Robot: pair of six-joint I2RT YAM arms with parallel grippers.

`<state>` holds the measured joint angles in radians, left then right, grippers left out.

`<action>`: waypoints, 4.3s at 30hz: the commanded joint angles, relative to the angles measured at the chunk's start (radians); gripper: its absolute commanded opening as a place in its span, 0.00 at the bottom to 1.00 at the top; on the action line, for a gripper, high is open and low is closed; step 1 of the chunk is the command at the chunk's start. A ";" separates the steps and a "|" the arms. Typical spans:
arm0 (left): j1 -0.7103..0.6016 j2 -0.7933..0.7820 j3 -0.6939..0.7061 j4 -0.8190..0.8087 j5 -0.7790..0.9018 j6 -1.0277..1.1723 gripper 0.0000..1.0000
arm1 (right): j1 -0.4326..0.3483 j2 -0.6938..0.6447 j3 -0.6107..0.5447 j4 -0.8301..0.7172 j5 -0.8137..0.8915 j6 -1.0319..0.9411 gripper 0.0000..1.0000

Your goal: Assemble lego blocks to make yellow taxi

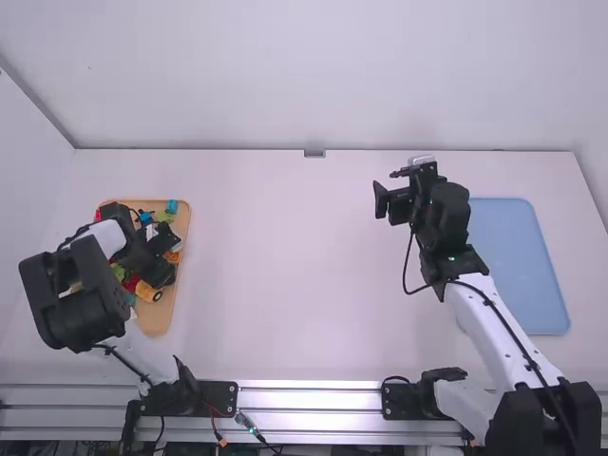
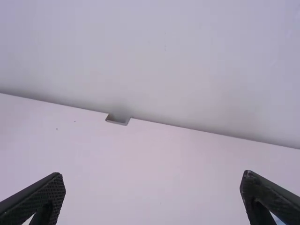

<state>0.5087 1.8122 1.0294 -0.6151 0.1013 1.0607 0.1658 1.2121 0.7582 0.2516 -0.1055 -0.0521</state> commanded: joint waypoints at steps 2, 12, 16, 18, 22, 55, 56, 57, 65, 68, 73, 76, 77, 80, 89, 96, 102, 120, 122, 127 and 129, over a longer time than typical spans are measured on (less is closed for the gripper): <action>0.002 0.006 -0.019 0.002 0.015 0.022 0.69 | 0.003 0.005 0.040 0.006 -0.002 0.004 0.99; 0.002 0.006 -0.081 0.086 0.011 0.022 0.62 | 0.014 0.005 0.040 0.011 -0.002 0.004 0.99; 0.001 0.005 -0.050 0.091 -0.013 -0.018 0.48 | 0.013 0.005 0.040 0.021 -0.002 0.004 0.99; 0.002 0.005 -0.008 0.065 -0.028 -0.058 0.49 | 0.011 0.005 0.040 0.020 -0.002 0.004 0.99; 0.000 0.005 0.080 -0.008 -0.031 -0.129 0.49 | 0.012 0.005 0.040 0.010 -0.002 0.003 0.99; -1.094 0.033 0.211 -0.031 0.072 -0.154 0.43 | -0.059 0.005 0.040 -0.055 -0.002 0.003 0.99; -1.110 0.045 0.211 -0.027 0.071 -0.151 0.42 | -0.067 0.005 0.040 -0.055 -0.002 0.003 0.99; -1.118 0.051 0.211 -0.027 0.072 -0.152 0.42 | -0.073 0.005 0.040 -0.055 -0.002 0.004 0.99; -1.164 0.113 0.211 -0.034 0.066 -0.155 0.39 | -0.119 0.003 0.040 -0.093 -0.002 0.003 0.99; -1.164 0.114 0.210 -0.025 0.057 -0.192 0.40 | -0.122 0.003 0.040 -0.103 -0.003 0.003 0.99; -1.157 0.114 0.165 0.030 0.037 -0.234 0.47 | -0.121 0.003 0.040 -0.098 -0.006 0.003 0.99; -1.157 0.114 0.146 0.041 0.037 -0.234 0.49 | -0.120 0.003 0.040 -0.092 -0.006 0.003 0.99; -1.157 0.114 0.144 0.040 0.037 -0.235 0.51 | -0.121 0.003 0.040 -0.090 -0.006 0.004 0.99; -1.157 0.114 0.144 0.039 0.037 -0.235 0.79 | -0.120 0.003 0.040 -0.089 -0.006 0.004 0.99; -1.156 0.094 0.209 -0.039 -0.011 -0.206 0.99 | -0.120 0.003 0.040 -0.092 -0.006 0.004 0.99; -1.086 -0.005 0.312 -0.178 -0.016 -0.150 0.99 | -0.121 0.003 0.040 -0.072 -0.079 0.003 0.99; -0.919 -0.093 0.338 -0.245 -0.083 -0.113 0.99 | -0.118 0.003 0.040 -0.076 -0.081 0.004 0.99; -0.135 -0.084 0.470 -0.011 -0.034 -0.990 0.99 | -0.119 0.003 0.040 -0.057 -0.081 0.068 0.99; -0.094 -0.067 0.511 -0.051 -0.001 -1.039 0.99 | -0.119 0.003 0.040 -0.055 -0.081 0.067 0.99; 0.010 0.049 0.701 -0.182 -0.007 -1.135 0.99 | -0.119 0.003 0.040 -0.058 -0.081 0.045 0.99; 0.031 0.088 0.760 -0.221 -0.007 -1.136 0.99 | -0.119 0.003 0.040 -0.058 -0.081 0.047 0.99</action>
<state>0.5243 1.8614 1.7393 -0.8207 0.0719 -0.0074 0.0448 1.2121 0.7582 0.1913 -0.1806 -0.0032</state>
